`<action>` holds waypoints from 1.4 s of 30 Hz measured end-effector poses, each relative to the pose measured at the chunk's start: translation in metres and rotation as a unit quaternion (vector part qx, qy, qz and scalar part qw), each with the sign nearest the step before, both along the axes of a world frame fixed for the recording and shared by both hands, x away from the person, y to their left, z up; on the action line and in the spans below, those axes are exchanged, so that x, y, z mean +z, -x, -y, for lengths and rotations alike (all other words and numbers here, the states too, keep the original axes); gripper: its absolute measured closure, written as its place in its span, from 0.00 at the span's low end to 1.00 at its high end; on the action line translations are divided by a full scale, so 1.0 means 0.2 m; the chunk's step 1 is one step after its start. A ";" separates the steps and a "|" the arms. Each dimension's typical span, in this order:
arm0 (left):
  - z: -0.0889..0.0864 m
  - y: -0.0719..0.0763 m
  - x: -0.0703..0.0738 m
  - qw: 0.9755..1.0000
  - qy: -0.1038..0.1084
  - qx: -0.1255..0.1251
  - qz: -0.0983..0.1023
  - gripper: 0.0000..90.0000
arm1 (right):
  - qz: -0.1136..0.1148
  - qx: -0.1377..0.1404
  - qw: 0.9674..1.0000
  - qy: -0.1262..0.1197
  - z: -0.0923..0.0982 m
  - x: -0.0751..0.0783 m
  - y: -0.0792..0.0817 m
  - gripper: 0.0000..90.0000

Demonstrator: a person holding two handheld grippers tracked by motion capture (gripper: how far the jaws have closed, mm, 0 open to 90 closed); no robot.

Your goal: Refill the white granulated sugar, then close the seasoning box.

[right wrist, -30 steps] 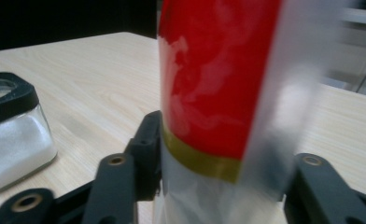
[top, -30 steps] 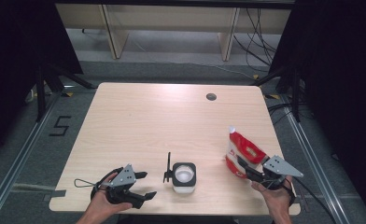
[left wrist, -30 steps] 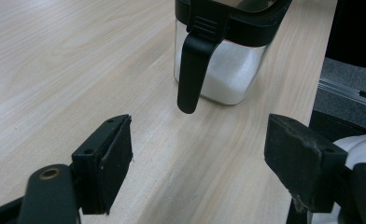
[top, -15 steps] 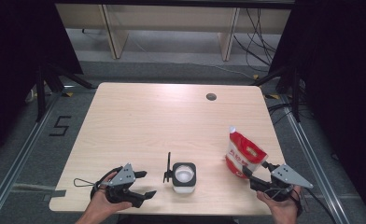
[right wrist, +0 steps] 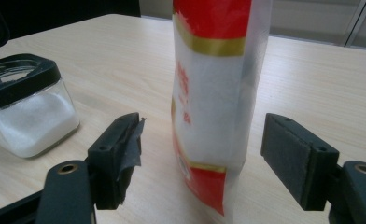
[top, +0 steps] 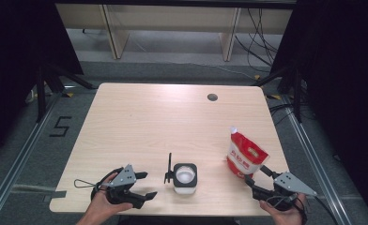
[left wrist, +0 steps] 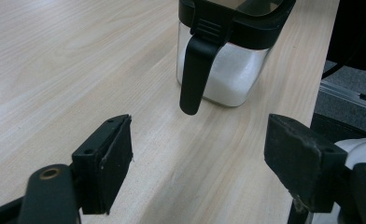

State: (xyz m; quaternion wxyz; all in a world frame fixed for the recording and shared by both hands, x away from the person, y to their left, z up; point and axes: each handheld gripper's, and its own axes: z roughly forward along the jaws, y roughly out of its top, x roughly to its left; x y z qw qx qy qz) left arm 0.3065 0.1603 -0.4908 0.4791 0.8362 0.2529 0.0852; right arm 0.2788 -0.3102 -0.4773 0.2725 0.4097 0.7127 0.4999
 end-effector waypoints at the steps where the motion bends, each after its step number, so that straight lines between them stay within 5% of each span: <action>1: 0.00 0.00 0.00 1.000 -0.002 0.003 -0.001 0.26 | -0.012 -0.001 1.000 -0.009 -0.01 0.00 0.01 0.31; 4: 0.00 0.00 0.00 1.000 -0.005 0.003 -0.001 0.26 | 0.003 0.003 1.000 0.007 0.00 -0.01 0.02 0.30; 5: 0.00 0.00 0.00 1.000 -0.006 0.003 -0.001 0.26 | -0.021 -0.008 1.000 -0.008 -0.01 -0.01 0.04 0.29; 17: 0.00 0.00 0.02 1.000 0.002 0.004 0.003 0.26 | -0.020 0.004 1.000 0.012 0.00 -0.01 0.11 0.25; 19: 0.00 0.01 0.02 1.000 0.011 0.013 -0.001 0.26 | -0.035 0.010 0.999 0.006 -0.01 -0.02 0.12 0.25; 23: -0.01 0.01 0.04 1.000 -0.002 0.002 0.012 0.26 | -0.040 0.017 0.999 0.015 -0.04 -0.02 0.13 0.24; 26: 0.00 0.01 0.04 1.000 -0.001 0.008 0.001 0.26 | -0.057 0.010 0.998 0.008 -0.05 -0.02 0.15 0.23; 33: 0.01 0.01 0.05 1.000 -0.008 0.004 0.013 0.26 | -0.054 0.024 0.998 0.020 -0.07 -0.02 0.14 0.24; 39: 0.00 0.02 0.07 1.000 0.009 0.014 0.004 0.27 | -0.041 0.030 0.998 0.029 -0.08 -0.02 0.13 0.24; 40: 0.00 0.02 0.08 1.000 0.002 0.006 0.015 0.27 | -0.054 0.027 0.998 0.023 -0.09 -0.02 0.14 0.25; 42: 0.00 0.03 0.08 1.000 0.012 0.009 0.003 0.33 | -0.052 0.032 0.998 0.025 -0.09 -0.02 0.14 0.25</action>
